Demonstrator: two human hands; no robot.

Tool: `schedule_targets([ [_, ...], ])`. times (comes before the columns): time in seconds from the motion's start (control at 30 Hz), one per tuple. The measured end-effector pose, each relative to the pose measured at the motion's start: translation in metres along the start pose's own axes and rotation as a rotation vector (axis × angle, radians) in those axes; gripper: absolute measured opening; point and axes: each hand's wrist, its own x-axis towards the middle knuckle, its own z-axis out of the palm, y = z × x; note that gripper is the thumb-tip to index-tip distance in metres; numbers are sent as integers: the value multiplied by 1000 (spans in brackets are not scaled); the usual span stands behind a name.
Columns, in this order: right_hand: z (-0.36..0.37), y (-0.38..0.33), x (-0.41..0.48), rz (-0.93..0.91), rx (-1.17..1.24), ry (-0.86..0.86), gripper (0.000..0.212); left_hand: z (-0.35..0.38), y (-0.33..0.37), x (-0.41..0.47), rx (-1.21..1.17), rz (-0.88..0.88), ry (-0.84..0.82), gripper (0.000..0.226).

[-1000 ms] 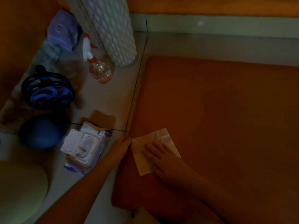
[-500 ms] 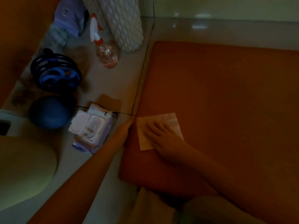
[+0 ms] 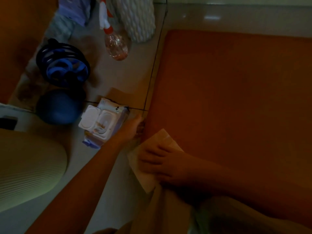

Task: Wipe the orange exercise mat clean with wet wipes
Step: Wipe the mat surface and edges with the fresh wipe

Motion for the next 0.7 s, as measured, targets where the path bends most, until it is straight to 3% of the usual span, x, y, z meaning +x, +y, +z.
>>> schedule_targets([
  [0.17,-4,18,-57,28,-135,55,55,-12,-8,-2,379,232,-95,41],
  [0.2,-2,18,-56,38,-210,82,56,-13,-10,-3,395,234,-103,43],
  [0.33,1,0,-4,33,6,-13,63,-9,-7,-3,268,211,-77,38],
  [0.4,-2,-2,7,67,-14,-8,65,-11,-6,-1,264,210,-78,37],
  [0.57,0,6,-53,167,54,-52,64,-10,-9,5,469,254,-104,45],
  [0.7,10,18,-100,248,-163,6,57,-4,-20,5,686,334,-141,62],
])
